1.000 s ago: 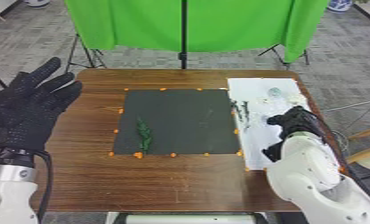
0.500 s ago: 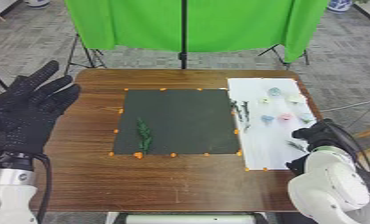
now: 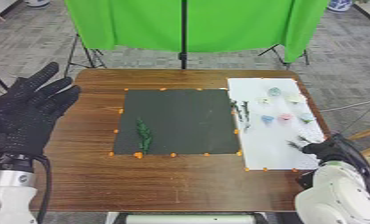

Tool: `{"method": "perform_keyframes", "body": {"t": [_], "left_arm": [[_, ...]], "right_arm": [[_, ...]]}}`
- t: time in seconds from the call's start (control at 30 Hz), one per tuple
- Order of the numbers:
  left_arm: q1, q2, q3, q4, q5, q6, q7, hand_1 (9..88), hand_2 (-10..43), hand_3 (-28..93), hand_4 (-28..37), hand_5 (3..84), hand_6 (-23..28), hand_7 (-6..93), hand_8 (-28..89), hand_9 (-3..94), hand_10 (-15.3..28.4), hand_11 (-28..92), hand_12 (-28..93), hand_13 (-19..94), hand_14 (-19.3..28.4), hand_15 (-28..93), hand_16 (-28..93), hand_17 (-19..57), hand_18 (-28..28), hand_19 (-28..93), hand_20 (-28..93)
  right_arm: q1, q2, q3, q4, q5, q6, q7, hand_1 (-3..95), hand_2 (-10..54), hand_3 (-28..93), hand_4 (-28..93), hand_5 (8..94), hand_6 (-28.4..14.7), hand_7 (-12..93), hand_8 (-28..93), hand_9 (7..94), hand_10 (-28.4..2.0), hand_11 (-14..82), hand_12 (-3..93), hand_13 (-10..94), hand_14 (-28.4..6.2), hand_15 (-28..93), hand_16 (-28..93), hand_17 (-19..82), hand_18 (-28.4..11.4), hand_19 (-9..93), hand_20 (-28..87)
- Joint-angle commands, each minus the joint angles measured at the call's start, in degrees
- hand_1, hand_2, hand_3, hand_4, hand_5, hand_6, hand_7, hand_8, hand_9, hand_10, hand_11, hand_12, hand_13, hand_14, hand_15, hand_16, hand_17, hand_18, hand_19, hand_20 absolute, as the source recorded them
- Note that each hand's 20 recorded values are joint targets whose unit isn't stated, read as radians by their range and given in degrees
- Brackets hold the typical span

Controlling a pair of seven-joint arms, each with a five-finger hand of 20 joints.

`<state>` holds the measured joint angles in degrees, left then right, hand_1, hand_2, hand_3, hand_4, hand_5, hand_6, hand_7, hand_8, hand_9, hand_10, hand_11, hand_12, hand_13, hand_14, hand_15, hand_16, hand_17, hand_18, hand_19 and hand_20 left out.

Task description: Arrange flowers

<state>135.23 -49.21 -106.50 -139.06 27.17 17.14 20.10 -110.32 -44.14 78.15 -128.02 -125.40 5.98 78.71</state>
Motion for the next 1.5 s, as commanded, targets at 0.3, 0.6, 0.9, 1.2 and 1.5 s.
{"method": "perform_keyframes", "body": {"t": [0.3, 0.6, 0.9, 1.2, 1.5], "left_arm": [[0.5, -0.14, 0.48, 0.09, -0.29, 0.50, -0.49, 21.1, 8.8, 77, -25.9, 36.8, 10.5, 15.9, -10, 33.8, 21.8, 29, 12, 25, 28.4, 50, -9, -6.9, 28.4, 67, -13], [-0.2, 0.09, 1.07, 0.27, -0.40, 0.48, -0.53, 21.1, 8.8, 77, -25.9, 36.8, 10.5, 15.8, -10, 33.8, 21.7, 29, 11, 25, 28.4, 50, -9, -6.9, 28.4, 67, -13], [0.2, -0.02, 1.03, 0.08, -0.54, 0.82, -0.36, 21.2, 8.8, 77, -25.9, 36.7, 10.5, 16.0, -10, 33.8, 21.8, 29, 11, 25, 28.4, 50, -9, -6.9, 28.4, 67, -13], [0.0, -0.18, 1.27, 0.16, -0.44, 0.55, -0.46, 21.1, 8.9, 77, -25.8, 36.8, 10.5, 15.9, -10, 33.8, 21.9, 29, 11, 25, 28.4, 50, -9, -6.9, 28.4, 67, -13], [0.6, -0.29, 0.96, -0.06, -0.65, 0.92, -0.07, 21.2, 8.9, 77, -25.8, 36.8, 10.5, 15.8, -10, 33.8, 21.9, 29, 11, 25, 28.4, 50, -9, -6.9, 28.4, 67, -13]], "right_arm": [[0.3, 1.1, -0.4, 4.5, 2.6, -4.0, 1.8, 38.8, -8.1, 69, -22, 50.0, -5.0, 8, -10, 77.2, -18.5, 19.5, 14.0, 81, -12.5, 49, 13, 57, -16.1, 93, -19], [3.1, 2.8, -4.1, 8.3, 1.9, -1.2, 0.5, 41.1, -8.3, 70, -23, 53.4, -1.1, 10, -11, 77.9, -16.2, 20.4, 14.2, 80, -11.5, 50, 14, 57, -15.7, 93, -18], [4.6, 3.5, -5.3, 9.7, 0.3, -0.9, 0.8, 41.0, -8.7, 70, -24, 50.6, -0.3, 9, -12, 77.9, -15.4, 20.8, 14.0, 81, -10.4, 50, 14, 57, -14.8, 93, -17], [6.4, 4.2, -9.6, 11.4, -2.7, 1.6, 0.2, 44.1, -9.4, 69, -24, 53.6, 1.8, 10, -12, 78.8, -13.8, 22.1, 13.8, 81, -9.4, 50, 13, 58, -14.0, 93, -17], [6.9, 4.3, -11.4, 12.7, -4.3, 4.5, -1.2, 57.6, -9.5, 59, -28, 83.4, 1.0, 19, 1, 91.7, -8.2, 21.2, 24.2, 85, -5.9, 53, 17, 57, -14.6, 93, 0]]}}
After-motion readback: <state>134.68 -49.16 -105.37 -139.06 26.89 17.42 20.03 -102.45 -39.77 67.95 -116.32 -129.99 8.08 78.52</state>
